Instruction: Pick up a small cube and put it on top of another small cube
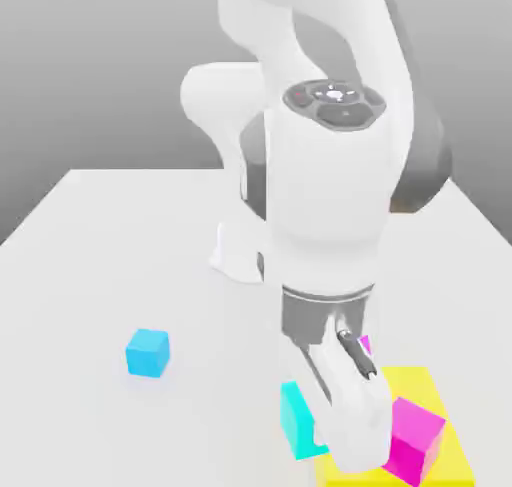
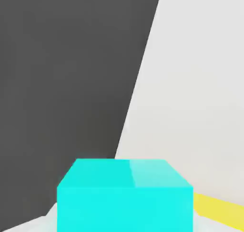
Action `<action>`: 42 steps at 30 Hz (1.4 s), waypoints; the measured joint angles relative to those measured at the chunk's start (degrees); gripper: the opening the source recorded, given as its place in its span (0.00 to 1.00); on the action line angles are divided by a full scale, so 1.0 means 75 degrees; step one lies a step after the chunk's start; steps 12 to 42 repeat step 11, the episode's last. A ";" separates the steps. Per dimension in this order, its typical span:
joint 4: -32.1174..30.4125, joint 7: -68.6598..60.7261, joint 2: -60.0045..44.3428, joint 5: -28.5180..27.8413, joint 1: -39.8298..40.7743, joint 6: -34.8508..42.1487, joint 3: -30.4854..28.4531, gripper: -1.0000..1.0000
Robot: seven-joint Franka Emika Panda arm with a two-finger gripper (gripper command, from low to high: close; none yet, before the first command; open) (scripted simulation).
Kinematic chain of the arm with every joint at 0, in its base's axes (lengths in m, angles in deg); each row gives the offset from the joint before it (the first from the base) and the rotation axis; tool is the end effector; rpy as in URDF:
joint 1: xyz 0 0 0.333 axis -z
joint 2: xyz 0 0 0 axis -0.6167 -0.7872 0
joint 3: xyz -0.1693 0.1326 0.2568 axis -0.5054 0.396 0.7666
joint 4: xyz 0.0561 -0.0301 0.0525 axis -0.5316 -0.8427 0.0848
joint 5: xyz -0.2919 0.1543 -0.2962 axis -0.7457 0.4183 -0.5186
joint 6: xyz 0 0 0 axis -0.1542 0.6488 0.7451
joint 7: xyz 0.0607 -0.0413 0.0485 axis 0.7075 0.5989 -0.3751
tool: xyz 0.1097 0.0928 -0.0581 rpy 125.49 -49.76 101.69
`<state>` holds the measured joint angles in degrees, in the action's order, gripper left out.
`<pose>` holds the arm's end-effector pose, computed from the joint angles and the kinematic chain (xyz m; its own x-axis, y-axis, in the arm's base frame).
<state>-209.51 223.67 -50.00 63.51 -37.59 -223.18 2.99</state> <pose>0.5725 0.1018 0.2271 -0.5532 -0.8330 -0.0020 -0.8330 0.5532 -0.0033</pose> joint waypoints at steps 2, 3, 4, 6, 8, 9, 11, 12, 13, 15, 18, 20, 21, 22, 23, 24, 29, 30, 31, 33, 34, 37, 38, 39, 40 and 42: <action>0.0024 0.0758 0.0230 0.0041 -0.0254 0.0258 0.0174 0.00; 0.0036 0.1132 0.0343 0.0062 -0.0397 0.0387 0.0262 0.00; 0.0017 0.1391 0.0316 0.0039 -0.0489 0.0344 0.0299 0.00; -0.0083 0.1675 -0.0028 -0.0102 -0.0571 -0.0087 0.0284 0.00; -0.0183 0.1814 -0.0394 -0.0233 -0.0632 -0.0541 0.0234 1.00; -0.0183 0.1815 -0.0394 -0.0234 -0.0632 -0.0541 0.0234 1.00; -0.0183 0.1815 -0.0394 -0.0233 -0.0632 -0.0541 0.0234 1.00; -0.0183 0.1815 -0.0394 -0.0233 -0.0632 -0.0541 0.0234 1.00; -0.0183 0.1815 -0.0394 -0.0233 -0.0632 -0.0541 0.0234 1.00; -0.0183 0.1815 -0.0394 -0.0233 -0.0632 -0.0541 0.0234 1.00; -0.0183 0.1815 -0.0394 -0.0233 -0.0632 -0.0541 0.0234 1.00; -0.0183 0.1815 -0.0394 -0.0233 -0.0632 -0.0541 0.0234 1.00; -0.0183 0.1815 -0.0394 -0.0233 -0.0632 -0.0541 0.0234 1.00; -0.0183 0.1815 -0.0394 -0.0233 -0.0632 -0.0541 0.0234 1.00; -0.0183 0.1815 -0.0394 -0.0233 -0.0632 -0.0541 0.0234 1.00; -0.0183 0.1815 -0.0394 -0.0233 -0.0632 -0.0541 0.0234 1.00; -0.0183 0.1815 -0.0394 -0.0233 -0.0632 -0.0541 0.0234 1.00; -0.0183 0.1815 -0.0394 -0.0233 -0.0632 -0.0541 0.0234 1.00; -0.0183 0.1815 -0.0394 -0.0233 -0.0632 -0.0541 0.0234 1.00; -0.0183 0.1815 -0.0394 -0.0233 -0.0632 -0.0541 0.0234 1.00; -0.0183 0.1815 -0.0394 -0.0233 -0.0632 -0.0541 0.0234 1.00; -0.0183 0.1815 -0.0394 -0.0233 -0.0632 -0.0541 0.0234 1.00; -0.0183 0.1815 -0.0394 -0.0233 -0.0632 -0.0541 0.0234 1.00; -0.0183 0.1815 -0.0394 -0.0233 -0.0632 -0.0541 0.0234 1.00; -0.0183 0.1815 -0.0394 -0.0233 -0.0632 -0.0541 0.0234 1.00; -0.0183 0.1815 -0.0394 -0.0233 -0.0632 -0.0541 0.0234 1.00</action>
